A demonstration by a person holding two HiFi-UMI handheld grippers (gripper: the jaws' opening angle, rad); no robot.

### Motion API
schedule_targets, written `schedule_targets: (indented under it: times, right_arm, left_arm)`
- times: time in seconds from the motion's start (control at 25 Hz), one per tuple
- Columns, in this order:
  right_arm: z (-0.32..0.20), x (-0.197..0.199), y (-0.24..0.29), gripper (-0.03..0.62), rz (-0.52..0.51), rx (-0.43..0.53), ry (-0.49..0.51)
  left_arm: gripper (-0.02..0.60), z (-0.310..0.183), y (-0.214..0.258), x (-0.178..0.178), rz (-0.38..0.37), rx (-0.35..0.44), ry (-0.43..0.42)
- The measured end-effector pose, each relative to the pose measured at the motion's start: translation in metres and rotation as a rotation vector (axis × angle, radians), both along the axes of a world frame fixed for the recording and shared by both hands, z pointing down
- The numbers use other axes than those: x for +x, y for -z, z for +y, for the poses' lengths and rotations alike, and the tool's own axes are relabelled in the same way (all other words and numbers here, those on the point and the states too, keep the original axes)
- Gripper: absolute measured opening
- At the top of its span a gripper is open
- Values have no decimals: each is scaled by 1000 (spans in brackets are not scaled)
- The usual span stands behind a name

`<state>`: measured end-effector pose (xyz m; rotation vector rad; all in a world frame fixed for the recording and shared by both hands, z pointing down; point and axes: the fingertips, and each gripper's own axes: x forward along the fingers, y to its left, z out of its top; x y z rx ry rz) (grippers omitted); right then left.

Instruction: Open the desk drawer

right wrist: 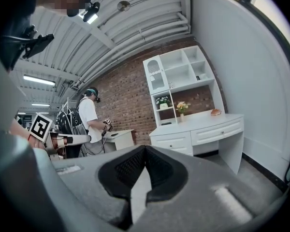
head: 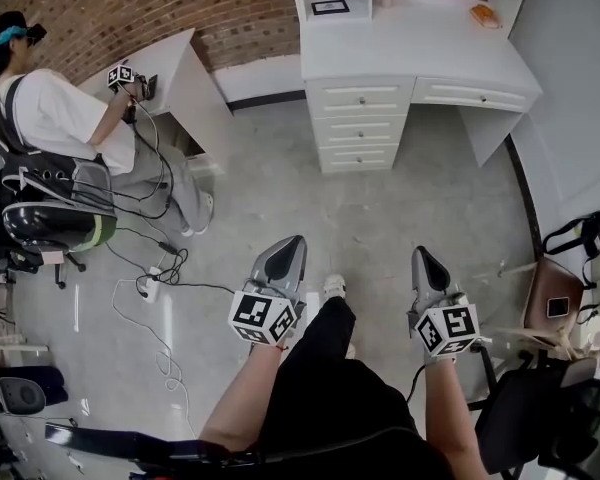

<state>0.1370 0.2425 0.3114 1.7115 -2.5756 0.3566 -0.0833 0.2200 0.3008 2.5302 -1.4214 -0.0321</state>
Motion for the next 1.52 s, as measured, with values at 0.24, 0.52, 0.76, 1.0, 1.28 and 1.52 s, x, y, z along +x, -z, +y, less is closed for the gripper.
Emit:
schedule_targets:
  times: [0.24,0.52,0.76,1.0,1.28,1.52]
  right_arm:
    - [-55,11,3,0,16,-2,-9]
    - [-133,19,0,0,23,-21,-32]
    - [-193,8,-5,0,20,-41,-12]
    - [-235,-10,-12,0,12,-50,7]
    - [-253,-21,-30,0,25,-87,37]
    - [-272,-22,-38,0,12,-94,53]
  left_arm:
    - [3,-63,-3,14,15,-7,-16]
    - [3,-148,3,27,14,0,-57]
    - [2,-205,-2,17,14,-13,-48]
    - [2,-243,-14,5,24,-34,-46]
    - [2,-263,-25,11,30,-52,-73]
    - [2,-280,-33,26,39,-58,-93]
